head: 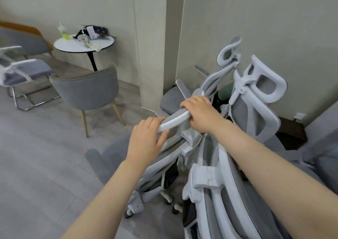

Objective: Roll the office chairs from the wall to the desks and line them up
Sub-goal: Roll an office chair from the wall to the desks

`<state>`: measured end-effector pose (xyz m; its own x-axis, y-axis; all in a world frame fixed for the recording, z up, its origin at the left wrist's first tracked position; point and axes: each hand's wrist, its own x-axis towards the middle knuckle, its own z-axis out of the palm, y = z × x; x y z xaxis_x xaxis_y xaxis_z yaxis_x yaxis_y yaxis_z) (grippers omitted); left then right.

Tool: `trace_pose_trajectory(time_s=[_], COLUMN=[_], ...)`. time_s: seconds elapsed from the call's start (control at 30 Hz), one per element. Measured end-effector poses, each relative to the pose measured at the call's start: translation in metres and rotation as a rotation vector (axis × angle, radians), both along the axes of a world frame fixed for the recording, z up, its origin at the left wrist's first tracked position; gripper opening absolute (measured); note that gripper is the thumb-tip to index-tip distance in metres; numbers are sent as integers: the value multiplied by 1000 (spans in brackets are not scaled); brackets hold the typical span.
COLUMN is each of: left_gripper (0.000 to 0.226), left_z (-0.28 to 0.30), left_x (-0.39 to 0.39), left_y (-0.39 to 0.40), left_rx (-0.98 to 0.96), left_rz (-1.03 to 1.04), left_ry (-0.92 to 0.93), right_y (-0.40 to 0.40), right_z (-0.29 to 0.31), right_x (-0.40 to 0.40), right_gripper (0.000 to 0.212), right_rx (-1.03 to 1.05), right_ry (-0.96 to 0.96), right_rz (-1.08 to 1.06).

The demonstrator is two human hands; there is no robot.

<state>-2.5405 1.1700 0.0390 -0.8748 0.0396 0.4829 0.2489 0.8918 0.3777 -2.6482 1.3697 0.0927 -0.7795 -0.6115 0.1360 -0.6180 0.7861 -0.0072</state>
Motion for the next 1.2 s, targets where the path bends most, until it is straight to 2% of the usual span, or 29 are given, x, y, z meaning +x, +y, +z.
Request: trace_pose_trajectory(time_s=[0.27, 0.6, 0.8, 1.03, 1.2], left_gripper=[37, 42, 41, 43, 44], left_z=[-8, 5, 6, 8, 5], left_x=[16, 82, 151, 247, 331], left_y=[-15, -111, -167, -230, -248], left_rx=[9, 128, 200, 224, 205], left_rz=[23, 52, 149, 237, 310], left_ry=[-35, -100, -43, -63, 22], right_y=[-29, -108, -164, -225, -264], right_z=[12, 13, 13, 0, -28], right_x=[-3, 61, 133, 218, 289], right_gripper=[44, 46, 51, 53, 35], right_rx=[128, 150, 69, -70, -395], right_ry=[-168, -103, -119, 40, 376], right_rz=[70, 270, 454, 650, 737])
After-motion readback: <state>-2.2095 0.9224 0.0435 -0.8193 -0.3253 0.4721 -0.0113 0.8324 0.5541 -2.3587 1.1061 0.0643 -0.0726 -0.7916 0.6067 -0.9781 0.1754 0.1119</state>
